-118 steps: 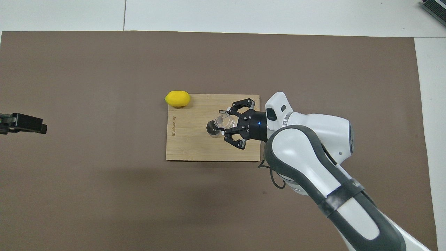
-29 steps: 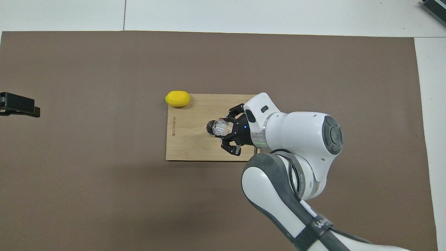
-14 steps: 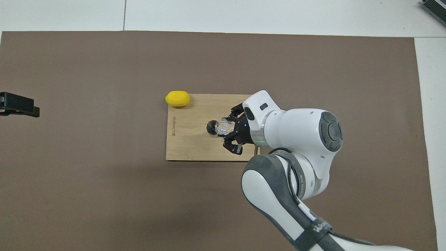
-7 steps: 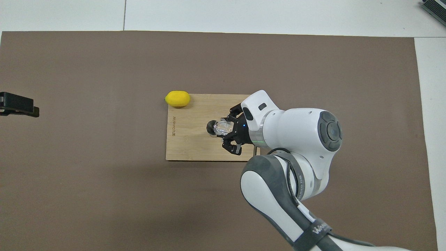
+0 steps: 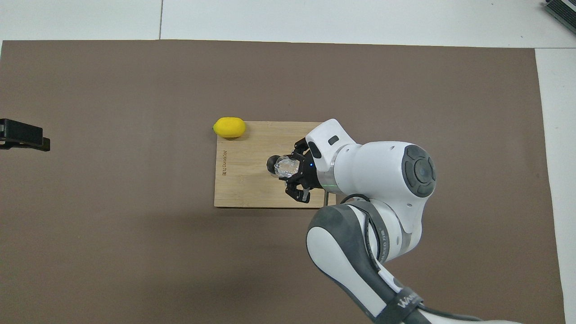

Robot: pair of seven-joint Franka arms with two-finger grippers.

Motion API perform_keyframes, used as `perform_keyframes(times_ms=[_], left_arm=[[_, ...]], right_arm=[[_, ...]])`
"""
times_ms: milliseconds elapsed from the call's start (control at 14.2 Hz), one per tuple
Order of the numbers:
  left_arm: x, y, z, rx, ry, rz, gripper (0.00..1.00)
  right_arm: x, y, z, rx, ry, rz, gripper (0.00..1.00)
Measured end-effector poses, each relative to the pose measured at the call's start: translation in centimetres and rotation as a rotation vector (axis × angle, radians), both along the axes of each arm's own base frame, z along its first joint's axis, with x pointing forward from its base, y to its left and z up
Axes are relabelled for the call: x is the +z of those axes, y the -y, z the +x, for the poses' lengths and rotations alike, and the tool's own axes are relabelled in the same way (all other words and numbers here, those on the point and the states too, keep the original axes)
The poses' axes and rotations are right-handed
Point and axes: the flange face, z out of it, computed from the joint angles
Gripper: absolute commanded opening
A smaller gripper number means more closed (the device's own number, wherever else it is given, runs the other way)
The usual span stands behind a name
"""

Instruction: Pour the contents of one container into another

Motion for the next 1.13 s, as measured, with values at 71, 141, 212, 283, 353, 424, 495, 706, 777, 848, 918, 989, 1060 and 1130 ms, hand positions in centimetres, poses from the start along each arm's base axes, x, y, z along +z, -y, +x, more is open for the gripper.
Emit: perform_keyframes(times_ms=[71, 141, 212, 283, 353, 424, 495, 706, 777, 848, 918, 989, 1060, 1130], left_arm=[[0.00, 0.00, 0.00, 0.000, 0.000, 0.000, 1.00], [0.00, 0.00, 0.00, 0.000, 0.000, 0.000, 1.00], [0.00, 0.00, 0.00, 0.000, 0.000, 0.000, 1.00], [0.00, 0.00, 0.00, 0.000, 0.000, 0.000, 1.00], [0.00, 0.00, 0.00, 0.000, 0.000, 0.000, 1.00], [0.00, 0.00, 0.00, 0.000, 0.000, 0.000, 1.00], [0.00, 0.00, 0.00, 0.000, 0.000, 0.000, 1.00], [0.00, 0.00, 0.00, 0.000, 0.000, 0.000, 1.00], [0.00, 0.00, 0.00, 0.000, 0.000, 0.000, 1.00], [0.00, 0.00, 0.00, 0.000, 0.000, 0.000, 1.00], [0.00, 0.00, 0.00, 0.000, 0.000, 0.000, 1.00], [0.00, 0.00, 0.00, 0.000, 0.000, 0.000, 1.00], [0.00, 0.00, 0.00, 0.000, 0.000, 0.000, 1.00], [0.00, -0.01, 0.00, 0.000, 0.000, 0.000, 1.00]], right_arm=[[0.00, 0.01, 0.01, 0.001, -0.001, -0.001, 0.00], [0.04, 0.04, 0.05, 0.002, 0.001, -0.003, 0.00], [0.08, 0.06, 0.08, 0.004, 0.005, -0.008, 0.00], [0.10, 0.07, 0.09, 0.004, 0.005, -0.016, 0.00], [0.09, 0.06, 0.08, 0.001, 0.001, -0.022, 0.00], [0.10, 0.04, 0.08, 0.001, 0.001, -0.029, 0.00], [0.08, 0.01, 0.11, -0.002, 0.000, -0.039, 0.00], [0.13, -0.16, 0.32, -0.011, -0.008, -0.057, 0.00], [0.20, -0.21, 0.35, -0.009, -0.011, -0.059, 0.00], [0.27, -0.25, 0.40, -0.010, -0.013, -0.058, 0.00], [0.30, -0.27, 0.43, -0.012, -0.014, -0.057, 0.00], [0.29, -0.28, 0.45, -0.014, -0.016, -0.057, 0.00], [0.28, -0.29, 0.47, -0.015, -0.017, -0.057, 0.00], [0.26, -0.29, 0.48, -0.016, -0.018, -0.057, 0.00]])
